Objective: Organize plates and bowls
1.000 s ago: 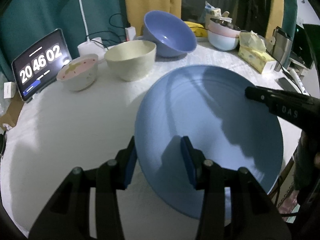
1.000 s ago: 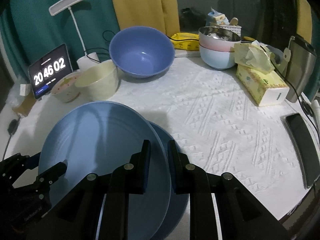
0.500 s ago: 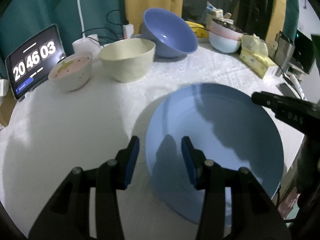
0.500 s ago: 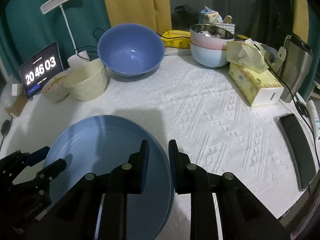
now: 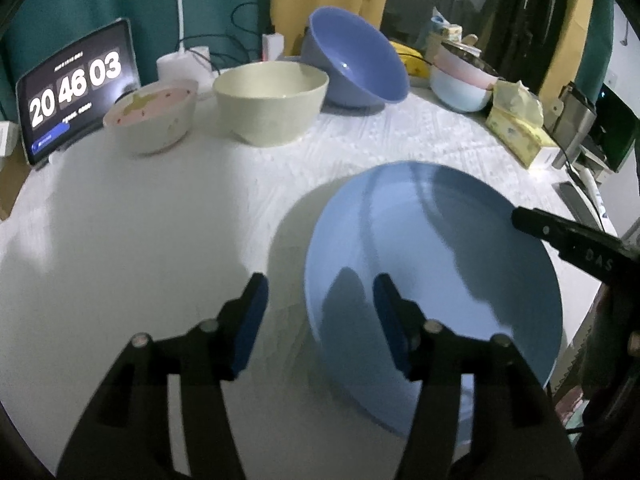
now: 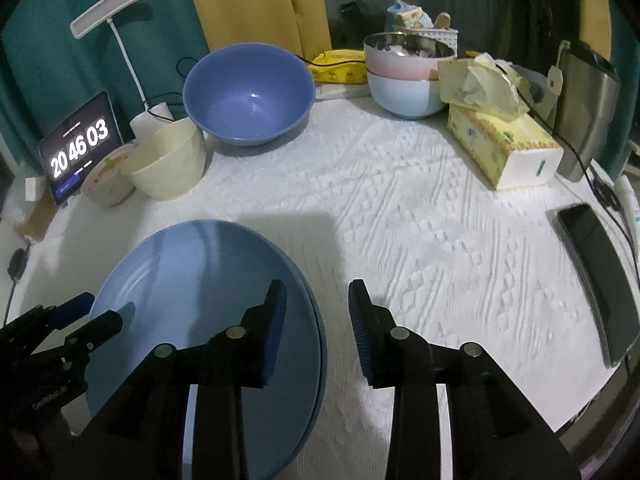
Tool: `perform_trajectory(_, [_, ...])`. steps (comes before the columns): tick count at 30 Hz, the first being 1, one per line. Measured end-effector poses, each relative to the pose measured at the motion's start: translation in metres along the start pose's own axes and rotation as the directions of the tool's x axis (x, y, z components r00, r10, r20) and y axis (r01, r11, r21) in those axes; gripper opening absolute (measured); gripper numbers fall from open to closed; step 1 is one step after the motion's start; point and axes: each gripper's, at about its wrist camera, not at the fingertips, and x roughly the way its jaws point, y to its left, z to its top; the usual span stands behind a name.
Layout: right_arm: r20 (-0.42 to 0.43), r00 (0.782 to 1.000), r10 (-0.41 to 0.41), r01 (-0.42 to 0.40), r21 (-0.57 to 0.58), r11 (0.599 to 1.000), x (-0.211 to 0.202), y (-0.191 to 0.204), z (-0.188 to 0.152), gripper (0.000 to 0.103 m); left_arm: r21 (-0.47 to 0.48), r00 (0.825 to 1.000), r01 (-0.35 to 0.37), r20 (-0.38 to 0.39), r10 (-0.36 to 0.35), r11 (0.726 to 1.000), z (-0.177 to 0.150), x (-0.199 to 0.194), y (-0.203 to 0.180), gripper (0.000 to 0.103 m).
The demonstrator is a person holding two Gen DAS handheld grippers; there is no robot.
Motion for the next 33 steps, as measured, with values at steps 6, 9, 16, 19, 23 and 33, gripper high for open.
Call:
perform_trajectory(6, [-0.029,0.999,0.028,-0.028,0.019,0.999,0.005,-0.001,-0.01,0.035,-0.013,1.0,0.014,-0.021,-0.014,1.0,-0.006,0.004,-0.002,0.057])
perform_trajectory(9, [-0.039,0.998,0.041,-0.04,0.026,0.999,0.008,-0.001,-0.012,0.035,-0.021,0.999,0.02,-0.036,-0.02,1.0,-0.007,0.007,-0.003,0.057])
perform_trajectory(16, [-0.053,0.994,0.1,-0.097,0.052,0.994,0.012,-0.004,-0.018,0.035,-0.062,0.997,0.065,-0.029,-0.067,0.996,-0.007,0.012,0.0,0.059])
perform_trajectory(19, [-0.056,0.991,0.125,-0.121,0.071,0.99,0.012,-0.005,-0.019,0.035,-0.095,0.996,0.078,-0.038,-0.082,0.992,-0.008,0.017,0.003,0.078])
perform_trajectory(23, [-0.061,0.983,0.175,-0.169,0.093,0.981,0.015,-0.002,-0.024,0.046,-0.118,0.993,0.11,-0.032,-0.115,0.987,-0.011,0.02,0.005,0.079])
perform_trajectory(33, [-0.046,0.984,0.173,-0.166,0.122,0.979,0.014,-0.001,-0.026,0.049,-0.056,0.986,0.167,-0.009,-0.168,0.984,-0.013,0.016,-0.006,0.065])
